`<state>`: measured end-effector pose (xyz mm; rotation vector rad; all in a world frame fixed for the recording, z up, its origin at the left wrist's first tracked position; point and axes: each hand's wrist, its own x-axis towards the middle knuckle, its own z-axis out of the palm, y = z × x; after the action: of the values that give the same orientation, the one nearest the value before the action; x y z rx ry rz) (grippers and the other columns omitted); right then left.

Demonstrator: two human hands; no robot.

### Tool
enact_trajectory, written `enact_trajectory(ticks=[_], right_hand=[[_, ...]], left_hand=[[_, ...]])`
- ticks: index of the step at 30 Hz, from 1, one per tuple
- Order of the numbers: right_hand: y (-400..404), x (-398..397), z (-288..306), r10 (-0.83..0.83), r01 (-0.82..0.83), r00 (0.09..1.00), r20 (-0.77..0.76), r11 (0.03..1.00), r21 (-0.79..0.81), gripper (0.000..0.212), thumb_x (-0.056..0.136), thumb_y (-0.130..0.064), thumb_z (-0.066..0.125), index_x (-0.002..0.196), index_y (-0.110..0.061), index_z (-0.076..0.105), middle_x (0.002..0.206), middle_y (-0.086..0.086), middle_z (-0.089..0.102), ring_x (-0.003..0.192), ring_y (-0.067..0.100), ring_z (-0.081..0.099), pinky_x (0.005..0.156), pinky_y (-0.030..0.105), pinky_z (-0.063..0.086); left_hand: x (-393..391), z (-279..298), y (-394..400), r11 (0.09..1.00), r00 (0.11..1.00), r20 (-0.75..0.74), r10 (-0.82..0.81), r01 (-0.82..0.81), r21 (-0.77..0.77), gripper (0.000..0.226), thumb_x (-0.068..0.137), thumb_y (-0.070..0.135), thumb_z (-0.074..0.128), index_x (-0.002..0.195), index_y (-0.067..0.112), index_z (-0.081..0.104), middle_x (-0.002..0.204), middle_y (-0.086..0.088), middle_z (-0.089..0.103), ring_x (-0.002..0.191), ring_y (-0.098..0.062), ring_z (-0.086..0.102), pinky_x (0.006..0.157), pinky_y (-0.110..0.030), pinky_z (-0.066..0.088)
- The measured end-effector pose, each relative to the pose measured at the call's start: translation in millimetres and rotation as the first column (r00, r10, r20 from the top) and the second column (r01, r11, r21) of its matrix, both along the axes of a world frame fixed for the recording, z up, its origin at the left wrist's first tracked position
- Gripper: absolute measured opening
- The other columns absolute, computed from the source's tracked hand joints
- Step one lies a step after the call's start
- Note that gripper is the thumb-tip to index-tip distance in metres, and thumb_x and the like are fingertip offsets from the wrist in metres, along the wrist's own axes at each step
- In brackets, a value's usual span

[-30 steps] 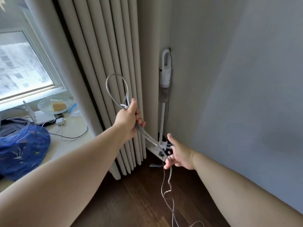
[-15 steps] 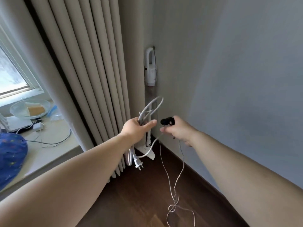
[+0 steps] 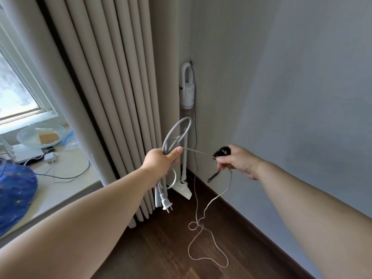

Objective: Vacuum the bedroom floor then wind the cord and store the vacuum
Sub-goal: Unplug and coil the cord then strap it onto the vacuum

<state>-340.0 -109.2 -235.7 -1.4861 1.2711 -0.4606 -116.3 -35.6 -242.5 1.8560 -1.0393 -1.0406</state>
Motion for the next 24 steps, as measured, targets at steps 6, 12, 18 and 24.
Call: enact_trajectory(ticks=[6,12,18,24], right_hand=[[-10.6,16.9,15.5,-0.146,0.156,0.978,0.151,0.986,-0.061,0.023,0.089,0.008,0.053,0.108,-0.004,0.055,0.079,0.010,0.066,0.062,0.013,0.050,0.052,0.017,0.038],[-1.8,38.3,32.4,0.087,-0.087,0.996,0.037,0.996,-0.009,0.017,0.087,0.007,0.056,0.095,-0.008,0.054,0.075,0.010,0.069,0.049,0.010,0.039,0.049,0.021,0.030],[1.0,43.1,28.5,0.030,-0.043,0.992,0.120,0.993,0.106,0.015,0.088,0.004,0.058,0.096,-0.009,0.056,0.074,0.010,0.068,0.042,0.005,0.040,0.048,0.020,0.032],[-13.5,44.5,47.3,-0.417,0.317,0.725,0.549,0.909,0.271,0.018,0.088,0.014,0.047,0.082,-0.003,0.051,0.066,0.007,0.045,0.049,0.009,0.043,0.047,0.018,0.031]], left_hand=[[-4.5,-4.0,6.6,0.993,0.997,0.029,-0.074,0.071,0.099,0.055,0.073,0.070,0.063,0.081,0.017,0.076,0.043,0.006,0.035,0.047,-0.014,0.037,0.056,-0.026,0.042],[-19.4,-0.4,1.8,0.992,0.995,0.009,-0.103,0.102,0.075,0.051,0.069,0.063,0.074,0.072,0.013,0.063,0.042,0.009,0.031,0.046,-0.012,0.031,0.051,-0.025,0.034],[-26.4,5.0,-2.1,0.997,0.997,0.013,-0.076,0.076,0.015,0.056,0.082,0.066,0.058,0.068,0.012,0.059,0.055,-0.001,0.043,0.048,-0.014,0.039,0.053,-0.025,0.040],[-27.3,-0.9,6.3,0.968,0.948,0.214,-0.234,0.208,0.138,0.072,0.064,0.080,0.052,0.080,0.010,0.060,0.063,0.004,0.049,0.055,-0.010,0.048,0.059,-0.025,0.047]])
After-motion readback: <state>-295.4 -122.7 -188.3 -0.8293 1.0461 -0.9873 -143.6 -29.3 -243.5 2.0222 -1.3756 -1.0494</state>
